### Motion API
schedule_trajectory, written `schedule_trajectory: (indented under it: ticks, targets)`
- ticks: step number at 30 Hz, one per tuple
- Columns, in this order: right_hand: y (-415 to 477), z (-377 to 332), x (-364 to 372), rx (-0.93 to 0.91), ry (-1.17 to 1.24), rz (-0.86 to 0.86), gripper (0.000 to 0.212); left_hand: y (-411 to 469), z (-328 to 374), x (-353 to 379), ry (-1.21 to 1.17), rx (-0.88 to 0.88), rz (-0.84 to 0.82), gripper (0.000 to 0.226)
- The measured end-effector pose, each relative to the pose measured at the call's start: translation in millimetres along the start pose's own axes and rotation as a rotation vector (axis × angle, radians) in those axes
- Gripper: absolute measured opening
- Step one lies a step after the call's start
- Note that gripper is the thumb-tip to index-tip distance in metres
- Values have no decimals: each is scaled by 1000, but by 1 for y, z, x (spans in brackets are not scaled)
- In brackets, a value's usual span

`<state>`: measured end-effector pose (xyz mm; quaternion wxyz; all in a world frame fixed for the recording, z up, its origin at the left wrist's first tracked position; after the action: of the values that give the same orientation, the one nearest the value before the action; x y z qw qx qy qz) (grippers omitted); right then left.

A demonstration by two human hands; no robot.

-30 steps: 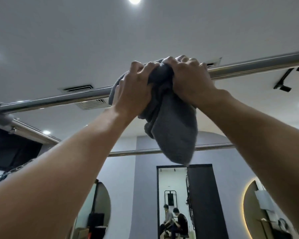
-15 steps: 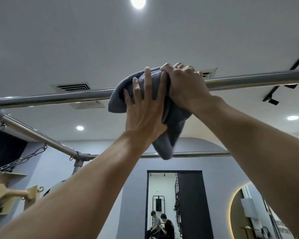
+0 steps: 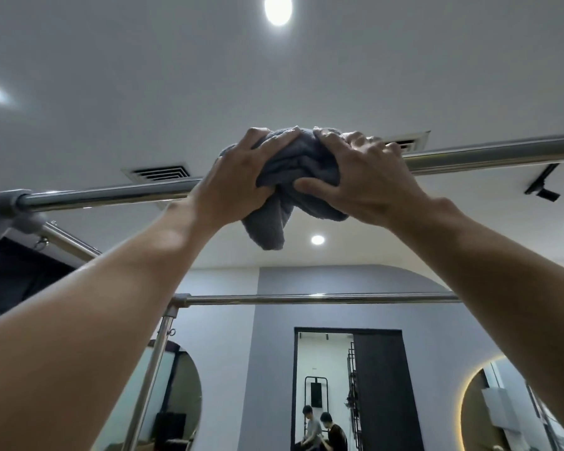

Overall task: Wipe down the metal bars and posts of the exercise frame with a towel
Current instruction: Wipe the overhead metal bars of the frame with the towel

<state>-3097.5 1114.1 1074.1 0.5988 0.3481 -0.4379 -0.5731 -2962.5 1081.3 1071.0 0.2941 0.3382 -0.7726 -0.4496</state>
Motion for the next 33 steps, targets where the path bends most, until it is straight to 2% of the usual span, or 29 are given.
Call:
schedule_trajectory:
  ticks: [2,4,7,9,12,15,20,22,24,26,33]
  targets:
    - [1,-10,4,-23,-128,15,79,-1,-7,-2,-9,-31,-11,67]
    - [6,-15,5,-21,-172,48,67,-4,-8,-1,35,-39,11,60]
    - [15,-21,9,-21,-84,80,46,-10,-14,1,153,-49,61,51]
    - [18,-29,13,-31,-40,97,40,-11,-23,-1,282,-51,87,49]
    - [16,-37,11,-12,-78,145,39,-13,-14,-2,406,6,98,46]
    - [11,-31,5,25,-39,185,39,-14,-4,0,393,42,94,38]
    - [36,-58,25,25,53,103,47,-13,-49,-8,278,-132,-29,53]
    - [35,-74,32,5,93,104,50,-27,-53,-16,348,-138,26,50]
    - [23,-78,29,-51,124,178,50,-43,-41,-19,377,-86,104,46]
    - [9,-71,19,-88,138,278,45,-47,-29,-14,368,-62,98,47]
    - [40,-88,32,33,126,231,42,-34,-73,-16,441,-261,31,44]
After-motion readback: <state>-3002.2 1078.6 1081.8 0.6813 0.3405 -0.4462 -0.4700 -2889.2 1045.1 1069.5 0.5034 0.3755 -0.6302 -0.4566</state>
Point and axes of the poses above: each hand's wrist, its own y-axis towards the middle knuckle, its own x-axis out of the palm, z = x × y, the point moved 10 cm from there along y, towards the middle knuckle, and after that the axes turned 2 degrees about -x, right-handed, at the moved point
